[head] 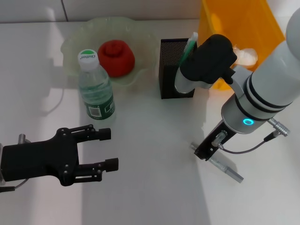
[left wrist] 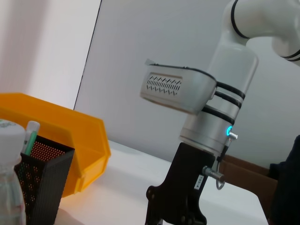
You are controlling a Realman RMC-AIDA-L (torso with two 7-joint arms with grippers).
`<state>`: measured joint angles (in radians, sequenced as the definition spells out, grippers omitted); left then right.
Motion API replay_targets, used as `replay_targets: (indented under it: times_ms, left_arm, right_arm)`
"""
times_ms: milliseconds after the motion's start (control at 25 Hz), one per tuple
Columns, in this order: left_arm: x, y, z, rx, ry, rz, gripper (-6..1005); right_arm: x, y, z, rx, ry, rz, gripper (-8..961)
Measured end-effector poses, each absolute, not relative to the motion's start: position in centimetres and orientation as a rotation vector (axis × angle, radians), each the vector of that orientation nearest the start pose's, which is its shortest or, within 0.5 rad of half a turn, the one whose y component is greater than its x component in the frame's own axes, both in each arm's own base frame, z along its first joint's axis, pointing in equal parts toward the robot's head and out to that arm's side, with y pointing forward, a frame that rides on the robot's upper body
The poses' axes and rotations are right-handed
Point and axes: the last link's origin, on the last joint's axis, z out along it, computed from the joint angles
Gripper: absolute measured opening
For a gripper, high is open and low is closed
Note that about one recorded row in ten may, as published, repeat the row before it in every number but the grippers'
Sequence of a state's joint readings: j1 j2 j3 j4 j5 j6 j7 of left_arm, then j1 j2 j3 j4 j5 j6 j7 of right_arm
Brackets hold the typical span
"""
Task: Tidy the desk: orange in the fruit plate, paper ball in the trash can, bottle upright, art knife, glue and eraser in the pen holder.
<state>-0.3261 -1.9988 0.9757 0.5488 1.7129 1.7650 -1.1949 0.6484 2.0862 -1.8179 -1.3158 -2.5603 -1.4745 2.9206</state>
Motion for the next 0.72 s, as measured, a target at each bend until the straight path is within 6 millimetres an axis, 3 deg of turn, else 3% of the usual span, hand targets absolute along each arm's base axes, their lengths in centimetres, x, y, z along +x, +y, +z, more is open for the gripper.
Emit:
replay_targets:
  times_ms: [160, 280, 320, 520, 680, 720]
  left_arm:
    - [-29.0, 24.8, 0.0, -2.849, -0.563, -0.948, 781]
    - [-28.9, 24.9, 0.0, -2.849, -0.56, -0.949, 781]
    - [-28.9, 24.9, 0.0, -2.85, -0.559, -0.949, 781]
    - [-28.8, 25.0, 0.0, -2.851, -0.556, -0.953, 780]
    - [-28.6, 25.0, -0.1, -2.85, -0.553, -0.959, 780]
    - [-28.6, 25.0, -0.1, -2.85, -0.553, -0.959, 780]
  right_arm:
    - [13.9, 31.8, -5.9, -2.614, 0.936, -0.598, 147]
    - [12.4, 33.1, -1.8, -2.546, 0.869, -0.362, 145]
    - [12.4, 33.1, -1.8, -2.546, 0.869, -0.362, 144]
    - [10.7, 33.9, 3.2, -2.455, 0.726, 0.118, 140]
    - [10.9, 34.5, 5.0, -2.334, 0.708, 0.598, 139]
    - [10.9, 34.5, 5.0, -2.334, 0.708, 0.598, 139]
